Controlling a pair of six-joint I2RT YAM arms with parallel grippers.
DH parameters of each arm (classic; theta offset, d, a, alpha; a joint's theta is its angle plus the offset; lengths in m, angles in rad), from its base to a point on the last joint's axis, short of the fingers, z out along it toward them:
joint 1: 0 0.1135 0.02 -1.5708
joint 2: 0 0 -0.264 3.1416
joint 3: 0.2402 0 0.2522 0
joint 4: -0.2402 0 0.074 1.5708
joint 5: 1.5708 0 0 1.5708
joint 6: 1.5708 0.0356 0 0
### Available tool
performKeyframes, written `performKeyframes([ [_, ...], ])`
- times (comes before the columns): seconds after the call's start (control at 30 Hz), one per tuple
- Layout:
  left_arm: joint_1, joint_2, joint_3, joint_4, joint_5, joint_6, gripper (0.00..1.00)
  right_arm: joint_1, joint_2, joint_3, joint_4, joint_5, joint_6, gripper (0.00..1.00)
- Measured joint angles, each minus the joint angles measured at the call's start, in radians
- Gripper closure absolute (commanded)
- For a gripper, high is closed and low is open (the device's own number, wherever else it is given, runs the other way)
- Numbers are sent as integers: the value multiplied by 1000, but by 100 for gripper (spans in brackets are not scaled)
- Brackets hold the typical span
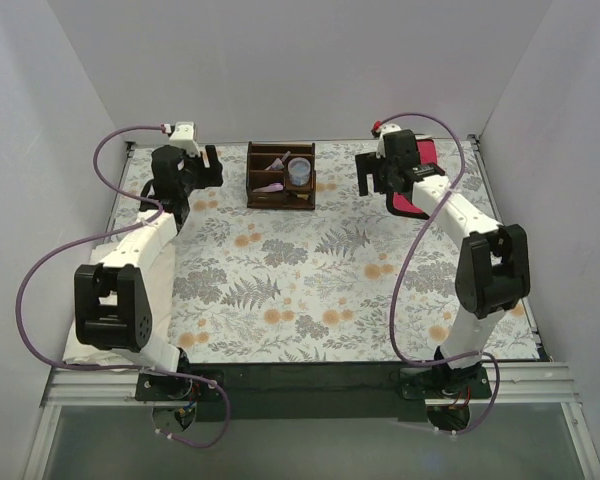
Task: Sort the stationery into containers
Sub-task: Reset both arms
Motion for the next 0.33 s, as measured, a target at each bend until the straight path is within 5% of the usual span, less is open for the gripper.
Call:
performKeyframes([
  [0.33, -1, -103, -152, -46, 54, 21, 27, 5, -249, -246, -8, 139, -84, 2],
])
